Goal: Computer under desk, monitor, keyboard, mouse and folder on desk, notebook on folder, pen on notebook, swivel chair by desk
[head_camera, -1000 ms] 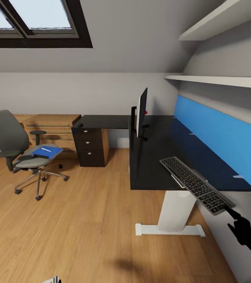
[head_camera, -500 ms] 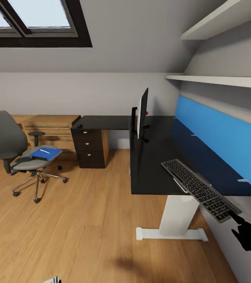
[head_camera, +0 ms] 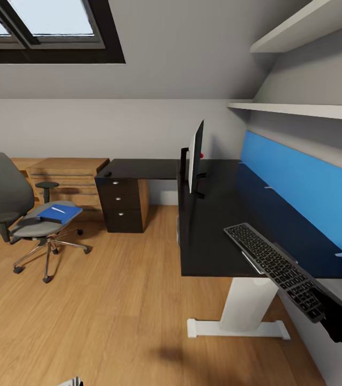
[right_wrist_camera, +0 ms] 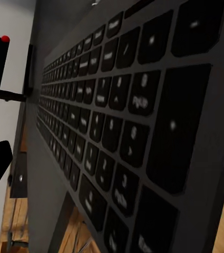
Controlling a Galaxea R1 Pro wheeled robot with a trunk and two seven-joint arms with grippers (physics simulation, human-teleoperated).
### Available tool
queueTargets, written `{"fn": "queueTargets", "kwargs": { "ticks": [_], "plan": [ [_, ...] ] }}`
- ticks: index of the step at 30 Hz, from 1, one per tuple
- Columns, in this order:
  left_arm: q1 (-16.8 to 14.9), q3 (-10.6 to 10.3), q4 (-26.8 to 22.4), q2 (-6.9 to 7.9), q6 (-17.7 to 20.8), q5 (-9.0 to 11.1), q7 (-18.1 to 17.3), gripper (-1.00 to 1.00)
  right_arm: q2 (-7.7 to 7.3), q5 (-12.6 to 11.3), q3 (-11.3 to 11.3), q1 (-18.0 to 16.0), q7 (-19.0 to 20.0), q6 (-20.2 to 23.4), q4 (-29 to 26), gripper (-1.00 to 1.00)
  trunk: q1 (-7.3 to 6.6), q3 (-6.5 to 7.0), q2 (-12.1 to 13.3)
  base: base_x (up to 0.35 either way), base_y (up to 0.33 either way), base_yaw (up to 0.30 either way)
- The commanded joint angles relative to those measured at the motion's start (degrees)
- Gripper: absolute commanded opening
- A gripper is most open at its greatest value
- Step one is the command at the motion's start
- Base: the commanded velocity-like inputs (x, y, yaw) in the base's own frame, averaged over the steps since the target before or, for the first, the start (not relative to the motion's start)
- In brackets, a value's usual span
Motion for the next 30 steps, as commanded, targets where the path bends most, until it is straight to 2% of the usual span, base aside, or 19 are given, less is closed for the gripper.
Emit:
{"fn": "queueTargets", "kwargs": {
  "ticks": [1,6,7,13,22,30],
  "plan": [
    [0.01,0.02,-0.12,-0.04,0.22,0.54,0.10,1.00,0.01,-0.11,-0.12,-0.04,0.09,0.36,0.02,1.00,0.01,-0.04,-0.02,0.036,0.001,0.000],
    [0.01,-0.01,-0.12,-0.09,0.23,0.54,0.12,1.00,0.01,-0.06,-0.12,-0.04,0.08,0.36,0.02,1.00,0.01,-0.04,-0.02,0.018,0.000,0.000],
    [0.01,0.00,-0.12,-0.09,0.23,0.54,0.13,1.00,-0.01,-0.05,-0.12,-0.04,0.06,0.36,0.02,-1.00,0.01,-0.04,-0.02,0.008,0.000,0.000],
    [0.01,-0.03,-0.12,-0.11,0.23,0.53,0.08,1.00,0.01,0.13,-0.12,-0.04,0.15,0.33,-0.06,-1.00,0.01,-0.04,-0.02,0.001,0.000,0.000],
    [0.01,0.04,-0.12,-0.05,0.23,0.62,0.14,1.00,0.61,0.14,0.06,-0.04,0.14,-0.33,-2.48,-1.00,-1.97,1.57,3.59,0.000,0.000,0.000],
    [0.01,0.04,-0.12,-0.07,0.23,0.61,0.14,1.00,3.03,0.14,0.06,-0.04,0.35,-0.34,-7.29,-1.00,-3.73,3.01,6.79,0.000,0.000,0.000]
  ]
}}
